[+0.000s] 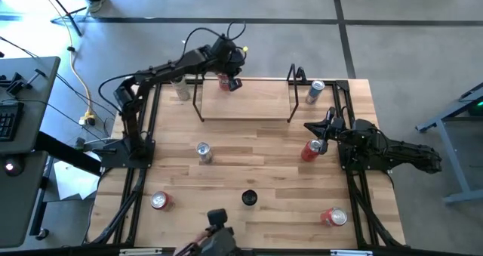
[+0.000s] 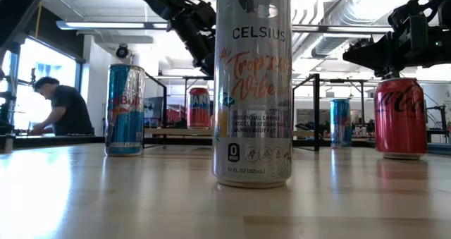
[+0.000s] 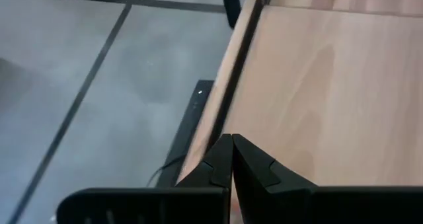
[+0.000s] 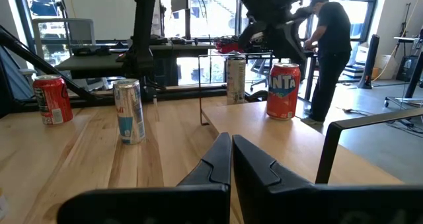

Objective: Place canned beverage on shelf
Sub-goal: Put the top red soda can on the shelf

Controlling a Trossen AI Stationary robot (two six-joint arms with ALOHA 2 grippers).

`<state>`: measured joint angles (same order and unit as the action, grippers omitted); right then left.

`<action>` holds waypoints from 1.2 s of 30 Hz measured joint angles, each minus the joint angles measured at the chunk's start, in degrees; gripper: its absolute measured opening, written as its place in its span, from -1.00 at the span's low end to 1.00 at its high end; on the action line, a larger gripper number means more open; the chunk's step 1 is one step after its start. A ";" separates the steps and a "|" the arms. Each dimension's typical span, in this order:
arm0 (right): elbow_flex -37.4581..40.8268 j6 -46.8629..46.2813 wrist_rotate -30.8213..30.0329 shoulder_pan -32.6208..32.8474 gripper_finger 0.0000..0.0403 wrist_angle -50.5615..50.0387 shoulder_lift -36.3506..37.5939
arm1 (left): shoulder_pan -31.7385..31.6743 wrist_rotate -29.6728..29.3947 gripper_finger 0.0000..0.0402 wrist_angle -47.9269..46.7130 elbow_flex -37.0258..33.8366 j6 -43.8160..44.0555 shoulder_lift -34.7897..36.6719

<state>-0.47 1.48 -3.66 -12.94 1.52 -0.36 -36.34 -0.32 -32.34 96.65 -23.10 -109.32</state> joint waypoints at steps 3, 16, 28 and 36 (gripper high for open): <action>0.00 0.00 0.00 0.02 -1.00 -0.02 0.00 | -0.52 0.05 -1.00 -4.22 4.53 -2.28 -2.80; -0.02 -0.01 0.00 0.01 -1.00 -0.02 0.00 | -0.44 -6.42 -1.00 -10.97 10.41 -2.90 -9.05; -0.02 -0.02 0.00 0.02 -1.00 0.00 0.00 | -0.39 -8.49 -1.00 -14.47 10.44 0.50 -8.92; -0.02 0.00 0.00 0.00 -1.00 0.00 0.00 | 0.02 -10.40 -1.00 -15.56 10.41 1.63 -7.80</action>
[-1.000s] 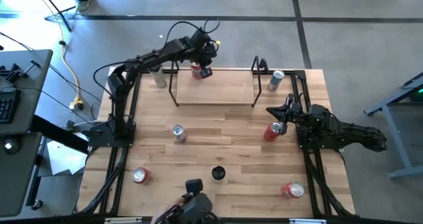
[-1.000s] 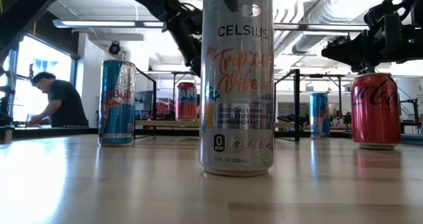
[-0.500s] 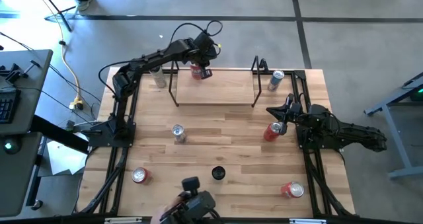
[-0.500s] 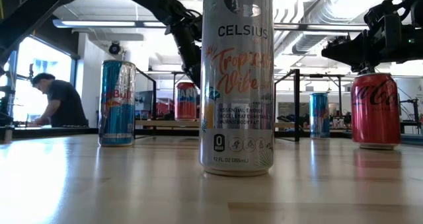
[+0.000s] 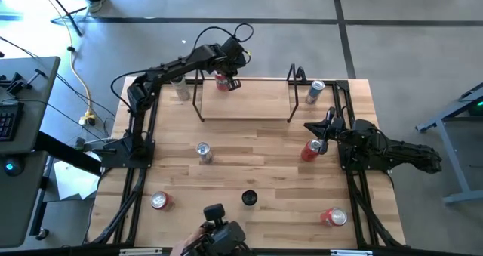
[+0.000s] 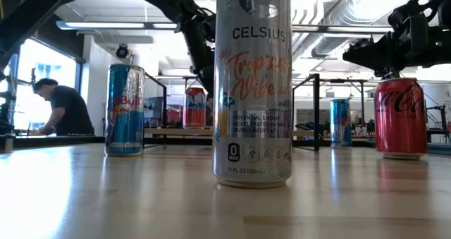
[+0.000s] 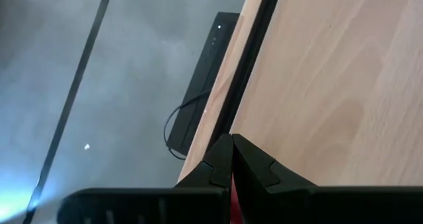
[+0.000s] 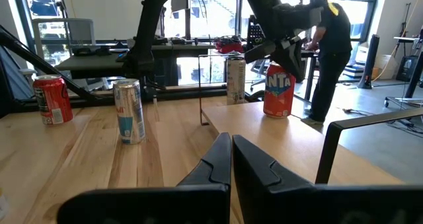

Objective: Place canned beverage on shelf
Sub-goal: Put the top red soda can on the shelf

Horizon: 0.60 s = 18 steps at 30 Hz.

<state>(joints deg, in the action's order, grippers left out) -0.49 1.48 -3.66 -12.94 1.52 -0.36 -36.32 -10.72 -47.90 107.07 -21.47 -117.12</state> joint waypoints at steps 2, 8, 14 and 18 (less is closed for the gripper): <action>-0.01 -0.02 0.00 0.02 -1.00 0.00 0.00 | 0.00 -0.35 -1.00 -0.06 0.00 0.33 0.34; 0.02 0.00 0.00 0.02 -1.00 0.00 0.00 | 0.02 -0.26 -1.00 -0.39 0.00 1.70 1.59; -0.01 -0.01 0.00 -0.01 -1.00 -0.01 0.00 | 0.34 -0.17 -1.00 -0.33 0.00 2.31 2.94; -0.01 0.00 0.00 0.02 -1.00 -0.02 0.00 | 0.33 0.07 -1.00 -0.24 -0.02 3.31 3.99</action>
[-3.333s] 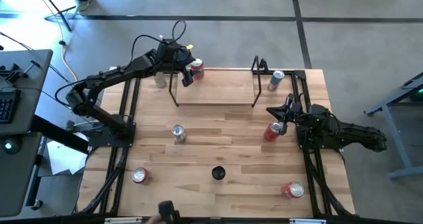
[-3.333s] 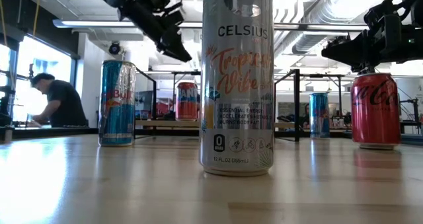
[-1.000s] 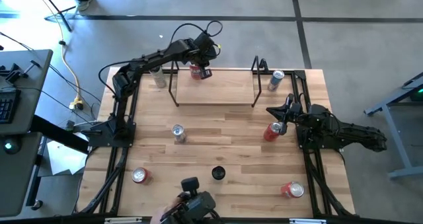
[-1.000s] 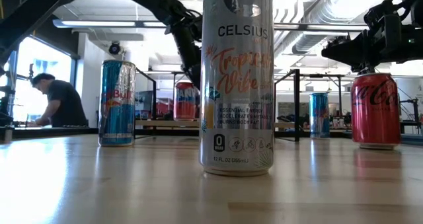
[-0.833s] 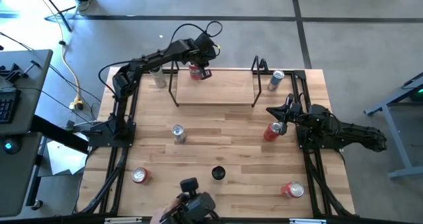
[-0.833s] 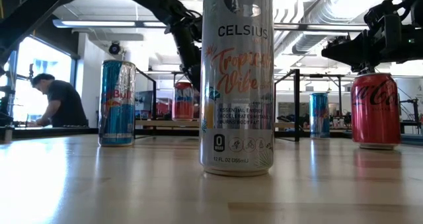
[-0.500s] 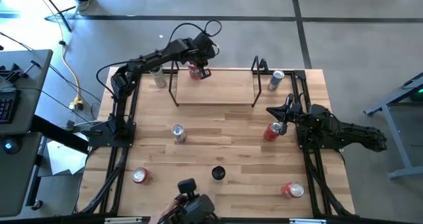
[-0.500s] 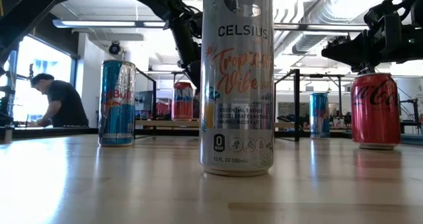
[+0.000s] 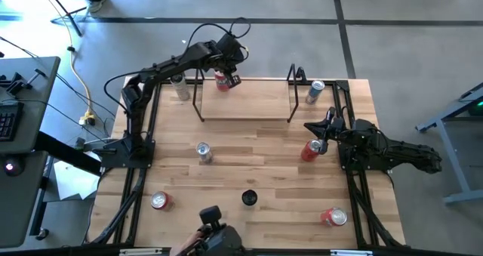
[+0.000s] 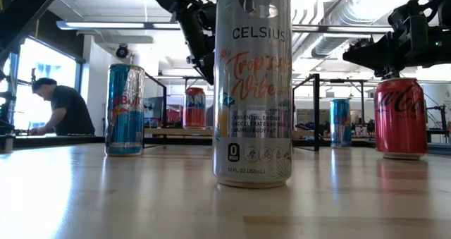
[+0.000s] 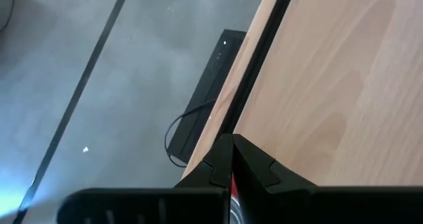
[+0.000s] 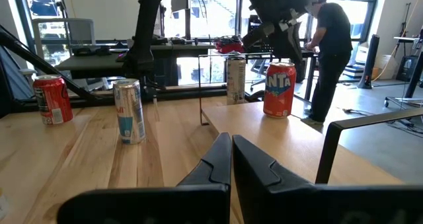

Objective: Place canned beverage on shelf
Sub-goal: Put the top red soda can on the shelf

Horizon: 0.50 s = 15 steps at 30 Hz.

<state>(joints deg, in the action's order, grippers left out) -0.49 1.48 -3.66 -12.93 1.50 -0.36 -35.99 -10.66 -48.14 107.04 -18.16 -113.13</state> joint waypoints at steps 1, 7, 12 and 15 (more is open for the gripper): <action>0.02 -0.02 0.00 -0.02 -1.00 0.00 0.00 | 0.00 0.02 -1.00 0.07 0.00 0.12 0.30; 0.00 0.00 0.00 0.00 -1.00 0.02 0.00 | 0.00 4.57 -1.00 1.45 0.00 1.60 1.57; 0.02 -0.01 0.00 0.00 -1.00 0.02 0.00 | 0.00 4.74 -1.00 2.71 -0.02 1.56 1.61; 0.01 -0.01 0.00 -0.01 -1.00 0.02 0.00 | 0.00 4.74 -1.00 2.95 -0.01 1.56 1.61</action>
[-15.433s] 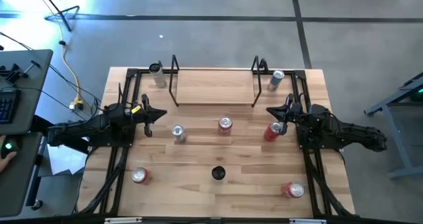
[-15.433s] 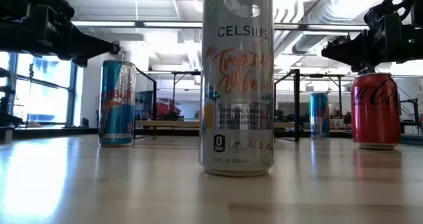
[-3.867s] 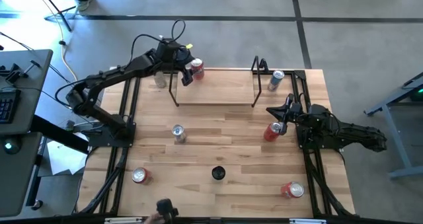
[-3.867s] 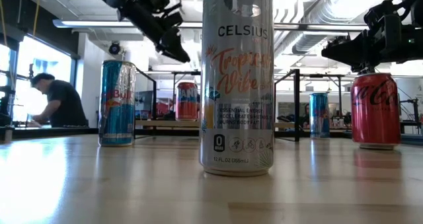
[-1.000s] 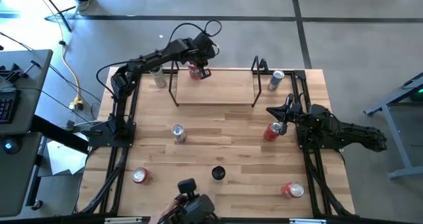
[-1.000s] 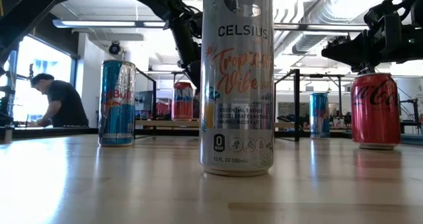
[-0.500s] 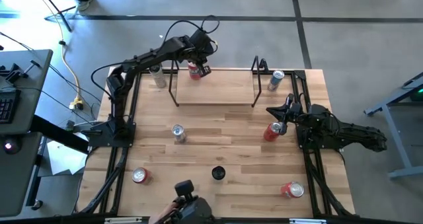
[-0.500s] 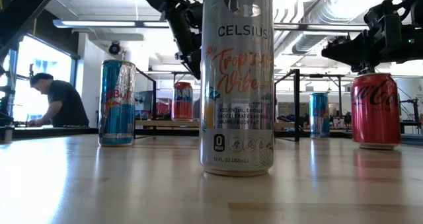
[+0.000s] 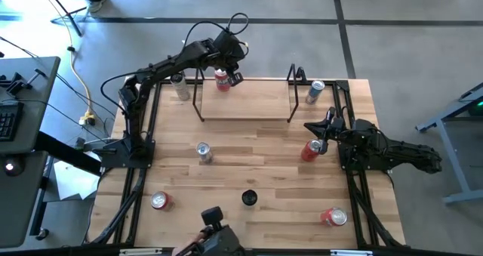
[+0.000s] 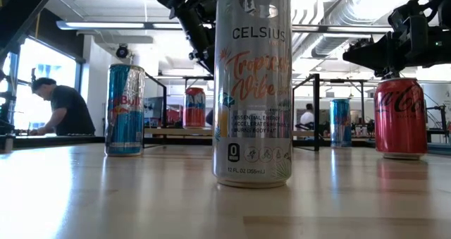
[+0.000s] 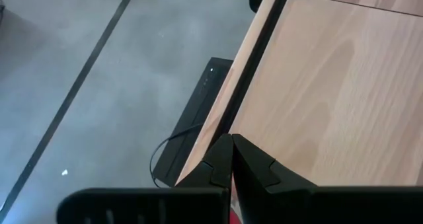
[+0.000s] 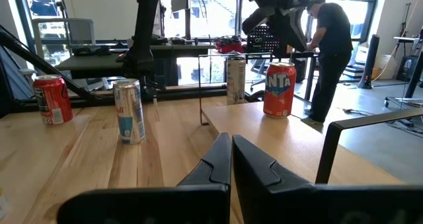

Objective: Place canned beverage on shelf
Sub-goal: Put the top red soda can on the shelf

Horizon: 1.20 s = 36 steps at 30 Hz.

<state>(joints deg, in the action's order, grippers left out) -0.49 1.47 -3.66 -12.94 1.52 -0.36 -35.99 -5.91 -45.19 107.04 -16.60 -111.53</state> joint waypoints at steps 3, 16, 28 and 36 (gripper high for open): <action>0.01 0.01 0.00 0.01 -1.00 0.00 0.00 | 0.00 0.00 -1.00 0.09 -0.01 -0.01 0.08; 0.00 0.01 0.00 -0.01 -1.00 0.00 0.00 | 0.00 0.00 -1.00 1.14 -0.01 -0.63 0.20; 0.01 -0.02 0.00 0.00 -1.00 -0.01 0.00 | 1.31 1.36 -1.00 2.26 -0.01 -0.63 0.22; 0.02 -0.01 0.00 0.01 -1.00 0.00 0.00 | 1.71 1.16 -1.00 2.16 -0.01 -0.59 0.22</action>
<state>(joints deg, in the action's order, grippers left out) -0.47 1.46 -3.66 -12.93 1.52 -0.36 -34.28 -4.75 -43.03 107.02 -17.19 -111.31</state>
